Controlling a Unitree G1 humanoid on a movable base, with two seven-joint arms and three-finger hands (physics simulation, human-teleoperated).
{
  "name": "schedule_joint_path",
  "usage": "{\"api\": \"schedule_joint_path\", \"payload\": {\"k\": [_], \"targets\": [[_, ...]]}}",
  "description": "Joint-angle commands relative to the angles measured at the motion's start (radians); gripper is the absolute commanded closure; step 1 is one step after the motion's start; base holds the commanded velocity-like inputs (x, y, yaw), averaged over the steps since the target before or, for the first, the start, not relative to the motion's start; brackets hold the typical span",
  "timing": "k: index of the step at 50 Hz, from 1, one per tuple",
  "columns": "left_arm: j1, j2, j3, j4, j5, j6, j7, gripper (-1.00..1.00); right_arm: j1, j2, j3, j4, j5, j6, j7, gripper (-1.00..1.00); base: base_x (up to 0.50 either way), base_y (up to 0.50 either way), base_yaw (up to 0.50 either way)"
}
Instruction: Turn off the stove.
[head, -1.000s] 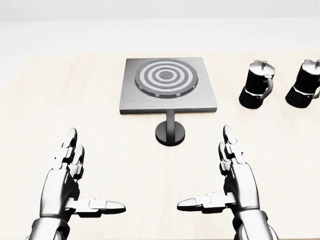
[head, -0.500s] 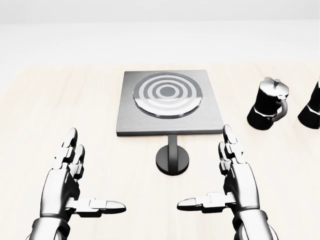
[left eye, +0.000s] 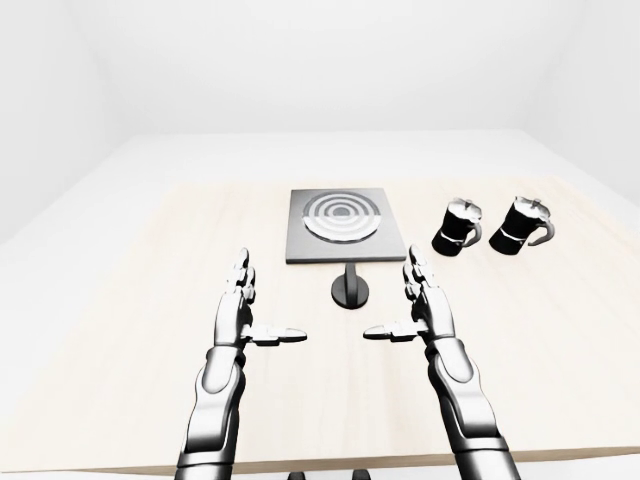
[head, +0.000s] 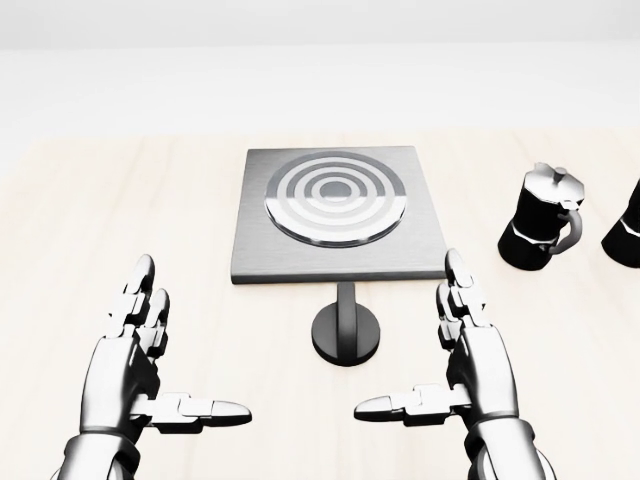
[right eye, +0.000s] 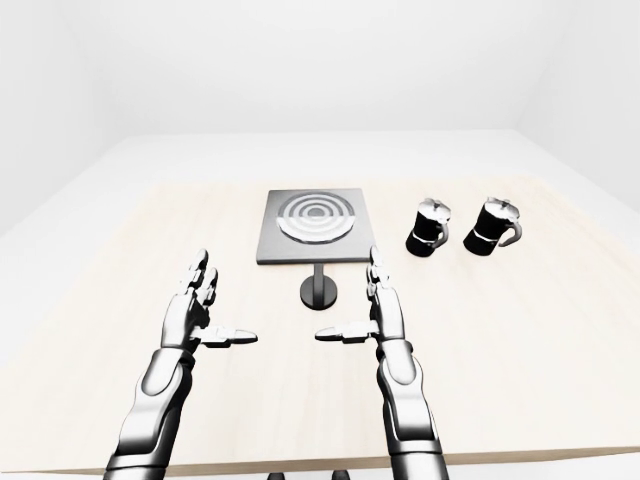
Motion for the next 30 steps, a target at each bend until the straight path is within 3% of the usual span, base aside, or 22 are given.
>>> {"api": "schedule_joint_path", "payload": {"k": [1,12,15,18,19,21,22,30], "targets": [[0.004,0.0,-0.001,-0.008,0.0,0.004,0.002,-1.0,0.001,0.0,0.0,0.003,0.0,-0.002,0.001,-1.0,0.27,0.0,0.0],[-0.002,0.001,0.003,0.001,-0.004,0.003,0.0,-1.0,-0.003,-0.001,0.003,0.009,-0.006,-0.004,0.003,-1.0,0.3,0.0,0.0],[0.004,0.001,0.002,-0.016,-0.004,0.013,0.001,-1.0,-0.003,0.001,0.0,0.007,-0.003,0.0,0.0,-1.0,0.4,0.0,0.0],[-0.029,0.004,0.025,0.012,-0.035,0.042,0.008,-1.0,-0.004,0.0,-0.003,0.014,0.001,-0.005,-0.002,-1.0,0.27,0.0,0.0],[-0.027,0.007,0.028,-0.014,-0.045,0.065,0.009,-1.0,-0.004,0.0,-0.002,0.011,0.001,-0.002,-0.003,-1.0,0.18,0.0,0.0],[-0.026,0.009,0.033,-0.023,-0.054,0.073,0.009,-1.0,-0.003,0.001,-0.001,0.004,0.0,0.006,-0.006,-1.0,0.14,0.0,0.0],[-0.016,0.01,0.034,-0.05,-0.06,0.09,0.009,-1.0,-0.003,0.001,-0.001,0.002,0.001,0.007,-0.006,-1.0,0.09,0.0,0.0],[0.012,0.011,0.076,-0.14,-0.114,0.102,0.028,-1.0,-0.005,0.0,-0.002,0.01,0.0,0.003,-0.008,-1.0,0.04,0.0,0.0]]}}
